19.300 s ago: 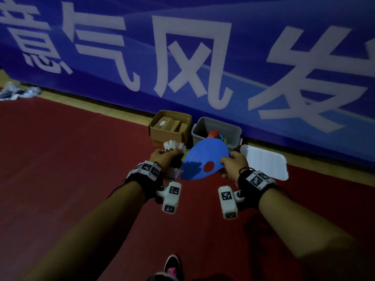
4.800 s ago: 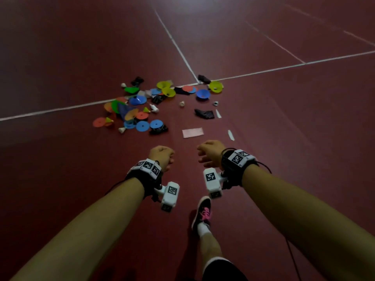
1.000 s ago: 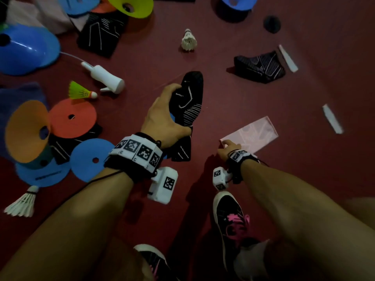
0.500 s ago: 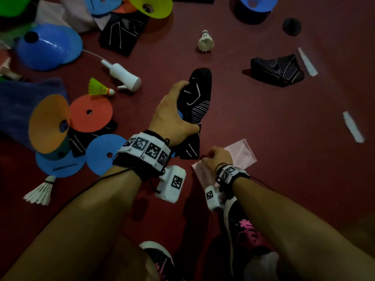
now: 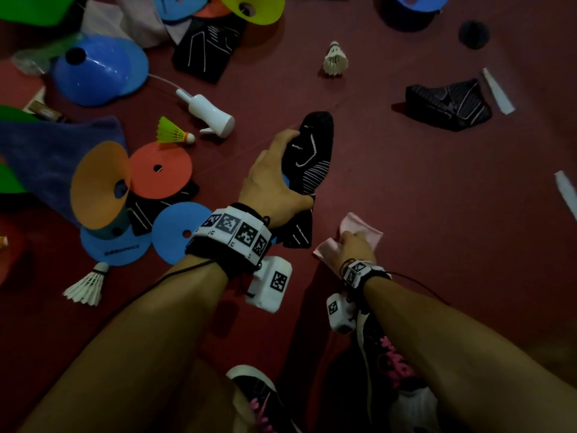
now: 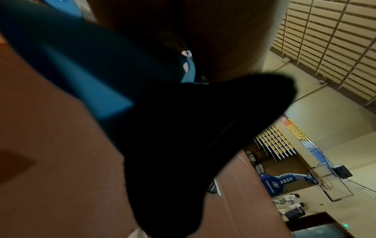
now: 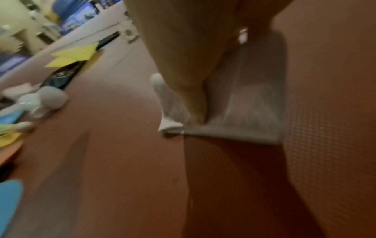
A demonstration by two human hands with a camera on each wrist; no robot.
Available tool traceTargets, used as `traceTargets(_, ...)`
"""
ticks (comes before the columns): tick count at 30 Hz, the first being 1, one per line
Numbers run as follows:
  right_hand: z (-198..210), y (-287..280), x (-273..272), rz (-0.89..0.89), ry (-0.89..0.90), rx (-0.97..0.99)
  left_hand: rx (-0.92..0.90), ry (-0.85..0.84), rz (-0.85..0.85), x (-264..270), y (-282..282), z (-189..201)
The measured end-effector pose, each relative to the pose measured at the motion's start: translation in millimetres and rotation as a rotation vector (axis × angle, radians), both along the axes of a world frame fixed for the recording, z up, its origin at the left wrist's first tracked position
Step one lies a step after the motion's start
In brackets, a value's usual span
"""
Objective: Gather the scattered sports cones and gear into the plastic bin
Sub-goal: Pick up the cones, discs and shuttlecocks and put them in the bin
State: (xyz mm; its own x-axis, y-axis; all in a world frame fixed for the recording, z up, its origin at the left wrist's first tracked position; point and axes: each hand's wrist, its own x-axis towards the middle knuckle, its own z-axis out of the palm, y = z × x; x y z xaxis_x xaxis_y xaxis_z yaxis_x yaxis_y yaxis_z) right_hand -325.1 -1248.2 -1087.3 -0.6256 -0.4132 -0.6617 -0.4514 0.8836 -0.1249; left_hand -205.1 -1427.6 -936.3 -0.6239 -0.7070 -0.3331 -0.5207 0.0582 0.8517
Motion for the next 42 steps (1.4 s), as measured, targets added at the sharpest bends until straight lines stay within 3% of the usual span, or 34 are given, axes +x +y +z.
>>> traceTargets(3,9,-12,13,-0.097,-0.077,-0.222,-0.005,0.002,0.009,1,-2,-1)
traceTargets(7,30,-58,17,-0.334,-0.282,-0.308,-0.033,0.031,0.037,3,-7,1)
traceTargets(11,84,-113,10,-0.621,-0.494,-0.462,-0.057,0.069,0.112,7,-17,12)
traceTargets(13,107,-128,8,-0.598,-0.500,-0.610,-0.081,0.090,0.141,10,-25,18)
traceTargets(18,164,-150,5,-0.521,-0.644,-0.694,-0.114,0.110,0.248,23,-40,36)
traceTargets(21,218,-162,4,-0.301,-0.565,-0.680,-0.104,0.119,0.353,30,-43,68)
traceTargets(25,320,-165,0,-0.151,-0.489,-0.647,-0.075,0.025,0.356,38,-44,166)
traceTargets(30,496,-146,-11,-0.297,-0.532,-0.602,0.011,-0.085,0.314,32,-27,348)
traceTargets(36,712,-94,-35,-0.439,-0.453,-0.772,0.053,-0.061,0.174,-4,13,558)
traceTargets(39,789,-53,-41,-0.546,-0.423,-0.825,0.072,-0.017,0.068,-20,41,632)
traceTargets(42,836,-14,-40,-0.619,-0.389,-0.895,0.109,0.044,-0.005,-38,65,679)
